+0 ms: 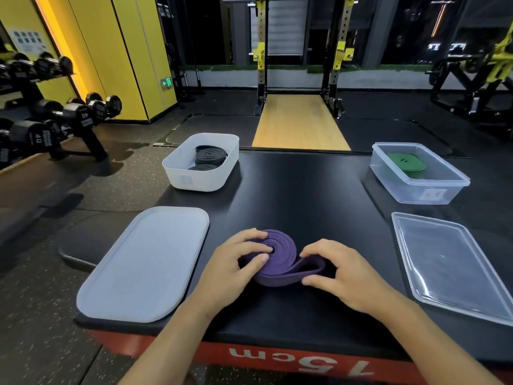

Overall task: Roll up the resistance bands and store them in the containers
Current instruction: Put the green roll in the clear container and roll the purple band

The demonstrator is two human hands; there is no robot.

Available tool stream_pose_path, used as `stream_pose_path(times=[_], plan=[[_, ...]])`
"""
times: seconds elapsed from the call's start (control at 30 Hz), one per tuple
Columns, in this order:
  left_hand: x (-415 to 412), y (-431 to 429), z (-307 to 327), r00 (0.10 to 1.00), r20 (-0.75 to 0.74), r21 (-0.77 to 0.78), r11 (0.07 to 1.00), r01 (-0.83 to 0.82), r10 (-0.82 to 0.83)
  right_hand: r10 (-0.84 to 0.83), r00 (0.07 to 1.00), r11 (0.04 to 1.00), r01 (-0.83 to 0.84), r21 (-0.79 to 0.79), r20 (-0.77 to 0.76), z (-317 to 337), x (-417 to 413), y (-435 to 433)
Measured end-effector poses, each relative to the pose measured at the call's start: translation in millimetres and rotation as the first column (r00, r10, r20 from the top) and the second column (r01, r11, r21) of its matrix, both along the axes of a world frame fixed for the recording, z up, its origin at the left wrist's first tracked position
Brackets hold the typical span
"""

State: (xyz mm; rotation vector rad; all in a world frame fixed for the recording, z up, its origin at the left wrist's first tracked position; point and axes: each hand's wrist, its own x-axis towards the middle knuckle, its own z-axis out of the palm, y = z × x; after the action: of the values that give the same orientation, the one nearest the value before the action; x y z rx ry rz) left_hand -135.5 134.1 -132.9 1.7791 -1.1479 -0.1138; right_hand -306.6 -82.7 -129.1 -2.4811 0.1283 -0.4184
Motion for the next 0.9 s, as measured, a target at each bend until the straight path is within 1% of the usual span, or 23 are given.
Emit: stream_pose_path(times=[0.1,0.23,0.37,0.43,0.53,0.6,0.67,0.7,0.77,0.87,0.9], plan=[[-1,0,-1,1.0,-0.011,0.015,1.0,-0.004,0.004,0.03,0.999,0.998,-0.029,-0.063,0.016,-5,-4,2],[-2,2,-3,0.999,-0.053,0.02,1.0,0.002,-0.001,0.017,0.999,0.985,-0.011,-0.17,0.033,-6,-9,6],[-4,3,-5,0.996,0.088,0.078,0.997,0.001,-0.008,-0.022,0.994,0.973,0.045,-0.228,0.105,-8,-12,8],[-5,4,-5,0.995,0.098,0.087,0.996,0.003,-0.011,-0.014,0.993,0.973,0.041,-0.228,0.117,-5,-13,11],[-5,5,-5,0.996,0.086,0.114,0.993,0.01,-0.02,0.025,0.998,0.981,-0.012,-0.192,0.062,-3,-15,13],[-5,6,-4,0.996,0.079,0.124,0.992,0.02,-0.03,0.039,0.998,0.991,-0.034,-0.129,0.042,-4,-13,8],[-5,7,-2,0.996,0.077,0.139,0.989,0.043,-0.054,0.03,0.998,0.998,-0.027,-0.053,0.063,-5,-10,0],[-5,7,0,0.995,0.08,0.148,0.987,0.055,-0.067,0.027,0.997,0.999,-0.024,-0.041,0.075,-5,-6,-5],[-4,7,1,0.994,0.074,0.152,0.986,0.064,-0.076,0.033,0.997,0.998,-0.03,-0.052,0.065,-2,7,-11],[-3,8,2,0.995,0.052,0.141,0.987,0.075,-0.083,0.04,0.999,0.997,-0.04,-0.059,-0.001,8,25,-19],[-3,7,2,0.995,0.045,0.136,0.988,0.079,-0.086,0.06,0.998,0.994,-0.062,-0.092,-0.027,12,28,-21]])
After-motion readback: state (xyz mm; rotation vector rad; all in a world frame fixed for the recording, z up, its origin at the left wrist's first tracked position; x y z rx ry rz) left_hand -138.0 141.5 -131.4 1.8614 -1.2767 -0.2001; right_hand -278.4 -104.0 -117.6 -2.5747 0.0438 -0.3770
